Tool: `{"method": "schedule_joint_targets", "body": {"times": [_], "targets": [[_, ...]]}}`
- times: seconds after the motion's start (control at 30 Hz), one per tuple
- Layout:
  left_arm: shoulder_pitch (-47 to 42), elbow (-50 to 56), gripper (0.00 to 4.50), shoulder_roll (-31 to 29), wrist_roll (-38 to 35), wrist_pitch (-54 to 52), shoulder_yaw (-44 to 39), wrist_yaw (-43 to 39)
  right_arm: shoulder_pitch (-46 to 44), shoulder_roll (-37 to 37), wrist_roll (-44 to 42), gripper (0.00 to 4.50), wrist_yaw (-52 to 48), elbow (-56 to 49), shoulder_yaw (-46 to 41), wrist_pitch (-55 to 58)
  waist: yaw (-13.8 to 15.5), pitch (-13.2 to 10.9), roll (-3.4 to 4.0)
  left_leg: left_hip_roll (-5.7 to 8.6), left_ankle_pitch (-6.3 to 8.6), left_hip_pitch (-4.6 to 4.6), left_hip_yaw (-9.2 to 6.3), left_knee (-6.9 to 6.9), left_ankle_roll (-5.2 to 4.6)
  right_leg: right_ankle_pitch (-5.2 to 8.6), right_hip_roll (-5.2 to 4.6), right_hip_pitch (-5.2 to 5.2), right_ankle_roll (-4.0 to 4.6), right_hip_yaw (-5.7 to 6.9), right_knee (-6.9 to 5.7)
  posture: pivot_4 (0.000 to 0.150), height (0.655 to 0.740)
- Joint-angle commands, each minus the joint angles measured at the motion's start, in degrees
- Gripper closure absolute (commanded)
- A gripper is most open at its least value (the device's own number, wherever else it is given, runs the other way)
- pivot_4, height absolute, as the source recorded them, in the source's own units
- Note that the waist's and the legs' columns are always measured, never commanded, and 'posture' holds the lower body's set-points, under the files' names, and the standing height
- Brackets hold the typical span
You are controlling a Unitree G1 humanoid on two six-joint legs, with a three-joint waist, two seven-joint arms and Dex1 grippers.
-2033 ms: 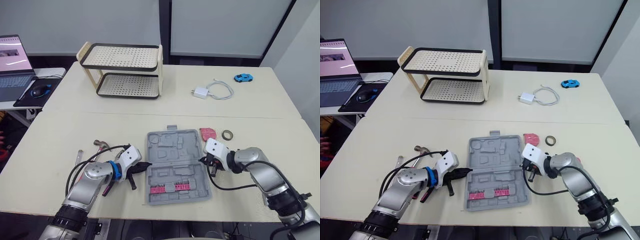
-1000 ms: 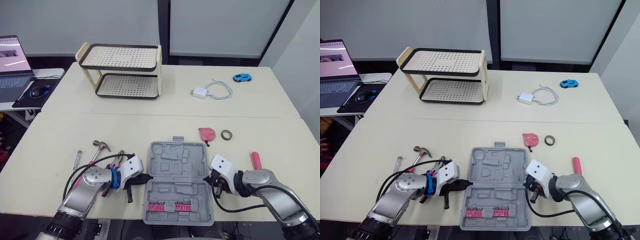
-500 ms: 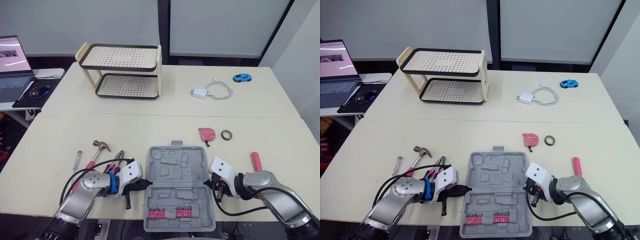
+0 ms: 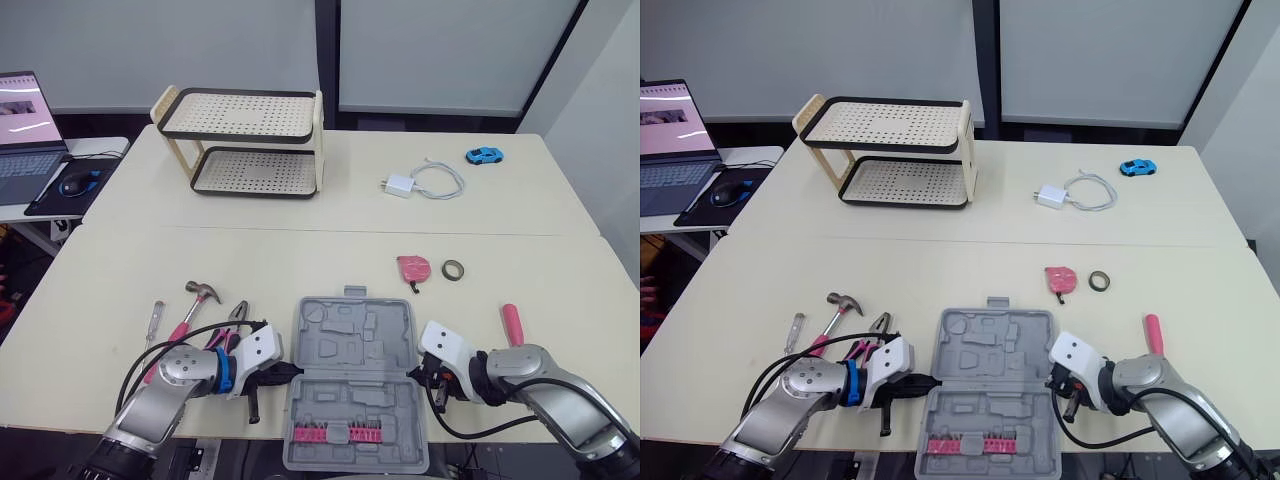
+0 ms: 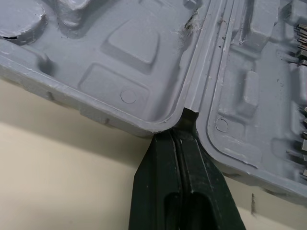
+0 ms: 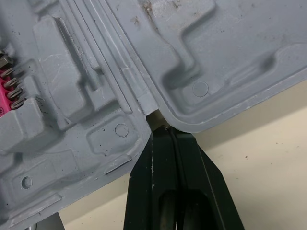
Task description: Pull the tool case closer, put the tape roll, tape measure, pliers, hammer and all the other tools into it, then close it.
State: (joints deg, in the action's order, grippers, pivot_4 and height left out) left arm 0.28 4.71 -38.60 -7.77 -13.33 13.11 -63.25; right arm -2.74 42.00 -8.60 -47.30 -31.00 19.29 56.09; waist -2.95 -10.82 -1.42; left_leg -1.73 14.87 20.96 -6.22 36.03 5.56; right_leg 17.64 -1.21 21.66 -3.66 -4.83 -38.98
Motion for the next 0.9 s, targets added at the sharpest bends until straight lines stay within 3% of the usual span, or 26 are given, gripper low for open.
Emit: {"method": "schedule_joint_targets", "body": {"times": [0.03, 0.9], "targets": [[1.0, 0.7, 4.50, 0.1, 0.0, 0.1, 2.3, -1.0, 0.1, -0.2, -2.0, 4.48, -0.4, -1.7, 1.0, -0.8, 0.0, 0.0, 0.00, 0.00, 0.00, 0.00, 0.00, 0.00, 0.00, 0.00, 0.00, 0.00, 0.00, 0.00, 0.00, 0.150, 0.7350], [1.4, 0.1, 4.50, -2.4, -0.6, -0.1, -1.6, 0.9, 0.0, 2.3, -4.6, 4.48, 2.8, 0.1, -5.4, -0.2, 0.0, 0.0, 0.00, 0.00, 0.00, 0.00, 0.02, 0.00, 0.00, 0.00, 0.00, 0.01, 0.00, -0.03, 0.01, 0.150, 0.7350]]}}
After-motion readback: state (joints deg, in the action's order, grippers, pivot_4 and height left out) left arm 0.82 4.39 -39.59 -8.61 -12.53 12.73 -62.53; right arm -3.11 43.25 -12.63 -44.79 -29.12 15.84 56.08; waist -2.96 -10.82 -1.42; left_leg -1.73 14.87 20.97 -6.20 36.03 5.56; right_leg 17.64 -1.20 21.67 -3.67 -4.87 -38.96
